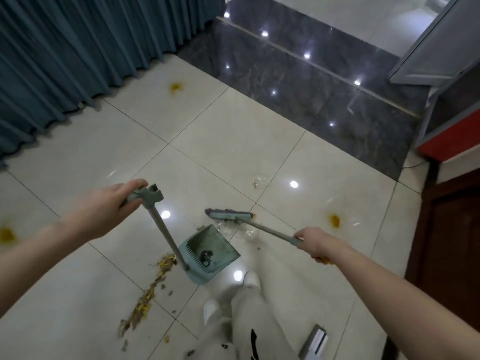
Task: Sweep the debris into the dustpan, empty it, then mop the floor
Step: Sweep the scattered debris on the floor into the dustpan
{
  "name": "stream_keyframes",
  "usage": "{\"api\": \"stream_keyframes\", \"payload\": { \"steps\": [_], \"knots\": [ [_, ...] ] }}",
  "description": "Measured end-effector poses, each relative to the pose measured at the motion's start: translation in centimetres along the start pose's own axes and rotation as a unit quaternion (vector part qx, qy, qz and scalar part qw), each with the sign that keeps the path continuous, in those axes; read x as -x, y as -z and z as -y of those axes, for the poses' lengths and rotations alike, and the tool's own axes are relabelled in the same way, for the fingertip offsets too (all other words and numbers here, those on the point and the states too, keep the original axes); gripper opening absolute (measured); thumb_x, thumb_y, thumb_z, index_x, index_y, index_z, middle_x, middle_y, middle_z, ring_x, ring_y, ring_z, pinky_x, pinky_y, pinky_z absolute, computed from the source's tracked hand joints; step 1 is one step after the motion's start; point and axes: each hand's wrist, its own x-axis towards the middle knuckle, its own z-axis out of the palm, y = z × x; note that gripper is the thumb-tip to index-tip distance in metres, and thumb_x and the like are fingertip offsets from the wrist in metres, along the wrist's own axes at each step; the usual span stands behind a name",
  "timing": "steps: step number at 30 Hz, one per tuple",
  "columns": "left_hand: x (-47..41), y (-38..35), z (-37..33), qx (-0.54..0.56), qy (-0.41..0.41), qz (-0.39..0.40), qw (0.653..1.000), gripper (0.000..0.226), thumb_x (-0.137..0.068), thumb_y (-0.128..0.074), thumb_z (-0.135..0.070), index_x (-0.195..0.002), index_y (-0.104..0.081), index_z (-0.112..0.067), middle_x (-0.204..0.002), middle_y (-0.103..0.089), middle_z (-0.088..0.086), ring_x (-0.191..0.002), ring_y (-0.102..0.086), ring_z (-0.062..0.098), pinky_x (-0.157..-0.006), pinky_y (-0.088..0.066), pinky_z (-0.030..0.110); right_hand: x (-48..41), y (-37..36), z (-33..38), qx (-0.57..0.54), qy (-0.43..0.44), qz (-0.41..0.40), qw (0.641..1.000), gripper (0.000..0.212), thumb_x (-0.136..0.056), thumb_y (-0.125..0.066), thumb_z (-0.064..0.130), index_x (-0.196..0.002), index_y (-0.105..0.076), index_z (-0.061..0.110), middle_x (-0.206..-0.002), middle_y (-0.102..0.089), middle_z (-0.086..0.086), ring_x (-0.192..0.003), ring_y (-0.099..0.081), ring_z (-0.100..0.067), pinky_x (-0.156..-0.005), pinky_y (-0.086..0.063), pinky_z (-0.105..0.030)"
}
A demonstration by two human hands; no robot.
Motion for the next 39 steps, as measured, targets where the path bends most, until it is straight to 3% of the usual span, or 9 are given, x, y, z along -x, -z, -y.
{"api": "stream_keyframes", "payload": {
  "steps": [3, 7, 10, 14, 17, 25, 29, 34, 39],
  "knots": [
    [-0.7, -0.4, -1.9, -0.014, 0.001, 0.007, 1.000, 0.040, -0.095, -0.051, -0.032, -0.134, -0.048, -0.024, -0.114, -0.065, 0.003, -0.073, -0.051, 0.014, -0.052, -0.029, 0.014, -0.4, 3.3, -1.8, -0.056, 0.000, -0.017, 0.998, 0.041, -0.100, -0.048, 0.032, -0.139, -0.050, 0.023, -0.067, -0.053, -0.008, -0.041, -0.045, -0.018, -0.036, -0.036, -0.019],
    [-1.9, -1.7, -2.9, -0.015, -0.027, 0.022, 0.999, 0.039, -0.091, -0.054, -0.032, -0.129, -0.047, -0.026, -0.104, -0.067, 0.004, -0.062, -0.058, 0.017, -0.045, -0.040, 0.022, -3.2, 7.6, -3.1, -0.099, 0.007, -0.043, 0.994, 0.040, -0.100, -0.048, 0.038, -0.135, -0.054, 0.021, -0.068, -0.057, -0.012, -0.044, -0.047, -0.022, -0.038, -0.038, -0.023],
    [-3.0, -3.3, -3.6, -0.011, -0.014, 0.016, 1.000, 0.040, -0.088, -0.057, -0.030, -0.127, -0.048, -0.024, -0.097, -0.068, 0.005, -0.057, -0.057, 0.017, -0.041, -0.043, 0.024, -7.1, 10.9, -2.5, -0.118, -0.007, -0.066, 0.991, 0.034, -0.102, -0.044, 0.030, -0.126, -0.059, 0.011, -0.071, -0.054, -0.013, -0.047, -0.048, -0.021, -0.038, -0.039, -0.022],
    [-3.3, -5.7, -3.7, 0.000, 0.060, 0.021, 0.998, 0.042, -0.089, -0.041, -0.046, -0.131, -0.040, -0.040, -0.105, -0.061, -0.002, -0.064, -0.061, 0.021, -0.048, -0.051, 0.033, -14.2, 13.4, -0.4, -0.098, -0.040, -0.087, 0.991, 0.029, -0.101, -0.043, 0.019, -0.121, -0.058, 0.003, -0.079, -0.055, -0.014, -0.053, -0.051, -0.023, -0.041, -0.042, -0.025],
    [-2.6, -6.8, -3.8, -0.015, 0.095, 0.010, 0.995, 0.045, -0.090, -0.043, -0.041, -0.133, -0.043, -0.028, -0.107, -0.063, 0.004, -0.064, -0.061, 0.027, -0.048, -0.043, 0.027, -17.6, 12.8, 0.8, -0.090, -0.069, -0.088, 0.990, 0.028, -0.100, -0.044, 0.012, -0.120, -0.056, -0.002, -0.077, -0.052, -0.014, -0.053, -0.051, -0.024, -0.041, -0.042, -0.026],
    [1.6, -7.4, -2.4, 0.024, 0.137, -0.002, 0.990, 0.046, -0.089, -0.038, -0.044, -0.133, -0.037, -0.029, -0.109, -0.062, 0.009, -0.070, -0.061, 0.033, -0.056, -0.054, 0.045, -14.5, 3.0, -0.4, -0.042, -0.069, -0.082, 0.993, 0.029, -0.096, -0.038, 0.002, -0.120, -0.055, -0.003, -0.082, -0.058, -0.016, -0.052, -0.056, -0.026, -0.037, -0.043, -0.026],
    [4.6, -7.9, -1.9, -0.014, 0.135, -0.007, 0.991, 0.048, -0.090, -0.038, -0.046, -0.134, -0.039, -0.027, -0.109, -0.064, 0.008, -0.064, -0.062, 0.027, -0.048, -0.052, 0.035, -9.6, -2.0, -1.7, -0.042, -0.074, -0.063, 0.994, 0.031, -0.097, -0.037, 0.006, -0.123, -0.054, 0.003, -0.091, -0.060, -0.015, -0.059, -0.058, -0.025, -0.044, -0.047, -0.027],
    [10.8, -8.1, -0.9, -0.012, 0.097, -0.014, 0.995, 0.045, -0.094, -0.039, -0.042, -0.135, -0.038, -0.025, -0.106, -0.064, 0.009, -0.070, -0.064, 0.027, -0.046, -0.045, 0.027, -1.9, -9.6, -2.8, -0.023, -0.083, -0.019, 0.996, 0.025, -0.096, -0.038, 0.006, -0.114, -0.055, 0.006, -0.080, -0.054, -0.008, -0.058, -0.056, -0.021, -0.038, -0.041, -0.022],
    [18.8, -7.4, 0.7, 0.016, 0.085, -0.025, 0.996, 0.039, -0.095, -0.047, -0.034, -0.132, -0.041, -0.026, -0.105, -0.066, 0.004, -0.074, -0.063, 0.025, -0.050, -0.043, 0.027, 3.5, -18.1, -1.2, -0.085, -0.091, 0.017, 0.992, 0.024, -0.099, -0.043, 0.015, -0.114, -0.055, 0.000, -0.070, -0.053, -0.009, -0.053, -0.056, -0.022, -0.047, -0.046, -0.029]
  ]
}}
